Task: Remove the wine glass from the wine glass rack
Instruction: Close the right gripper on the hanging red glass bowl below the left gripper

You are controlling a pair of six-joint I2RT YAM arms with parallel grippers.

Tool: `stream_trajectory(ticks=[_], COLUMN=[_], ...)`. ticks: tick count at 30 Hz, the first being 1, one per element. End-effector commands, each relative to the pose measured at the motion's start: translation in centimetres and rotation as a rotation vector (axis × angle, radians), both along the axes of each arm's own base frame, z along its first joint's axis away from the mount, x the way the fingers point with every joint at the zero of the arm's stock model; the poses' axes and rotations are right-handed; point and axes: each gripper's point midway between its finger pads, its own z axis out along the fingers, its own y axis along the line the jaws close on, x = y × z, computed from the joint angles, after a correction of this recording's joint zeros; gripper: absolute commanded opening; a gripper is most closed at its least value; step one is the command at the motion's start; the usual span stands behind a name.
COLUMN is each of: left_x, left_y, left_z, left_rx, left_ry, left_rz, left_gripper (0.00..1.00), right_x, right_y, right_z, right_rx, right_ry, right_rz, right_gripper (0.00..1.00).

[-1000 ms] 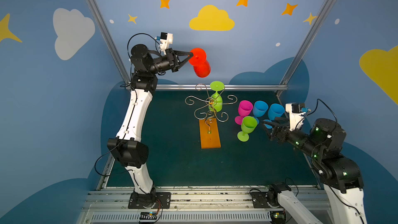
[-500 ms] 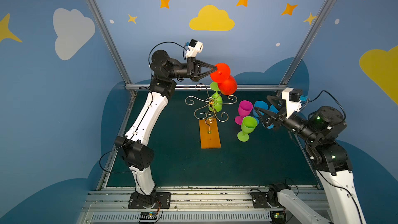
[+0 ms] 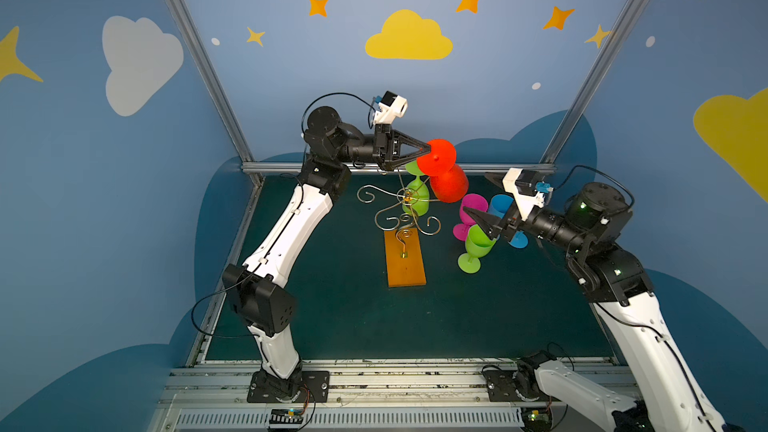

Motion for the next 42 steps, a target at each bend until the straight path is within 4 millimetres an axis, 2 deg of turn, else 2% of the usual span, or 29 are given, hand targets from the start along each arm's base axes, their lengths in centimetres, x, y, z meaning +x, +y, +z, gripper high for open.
stream_trajectory(ticks=[1, 10, 16, 26, 31, 37, 40, 42], left_x=[-2.1, -3.3, -3.9, -4.8, -4.8, -4.2, -4.1, -4.1], left_y=[0.3, 0.0, 0.0, 0.0, 0.0, -0.2, -0.2, 0.0], left_z=[1.7, 1.6, 2.0, 2.6, 2.5, 2.3, 2.5, 2.5], left_rx=[-0.026, -0.030, -0.041, -0.063, -0.063, -0.066, -0.069, -0.069], left_ry=[-0.064, -0.062, -0.066, -0.068, -0.072, -0.066, -0.080, -0.103], left_rz=[-0.020, -0.041, -0.045, -0.062, -0.062, -0.054, -0.046, -0.031], left_gripper=[0.03, 0.03, 0.03, 0.03, 0.03, 0.03, 0.21, 0.45], right_x=[0.5, 2.8, 3.6, 4.5, 4.3, 3.7, 3.2, 3.0], right_y=[0.5, 2.2, 3.4, 4.1, 3.9, 3.2, 2.6, 1.8], right_z=[1.5, 0.7, -0.6, -1.4, -1.4, -1.2, -0.8, -0.6], right_rx=[-0.022, -0.047, -0.059, -0.056, -0.048, -0.031, -0.015, 0.001], right_ry=[-0.077, -0.047, -0.015, 0.020, 0.028, 0.047, 0.062, 0.098], right_rz=[-0.002, -0.007, 0.002, -0.021, -0.036, -0.066, -0.092, -0.127], right_gripper=[0.86, 0.86, 0.86, 0.85, 0.79, 0.61, 0.55, 0.52])
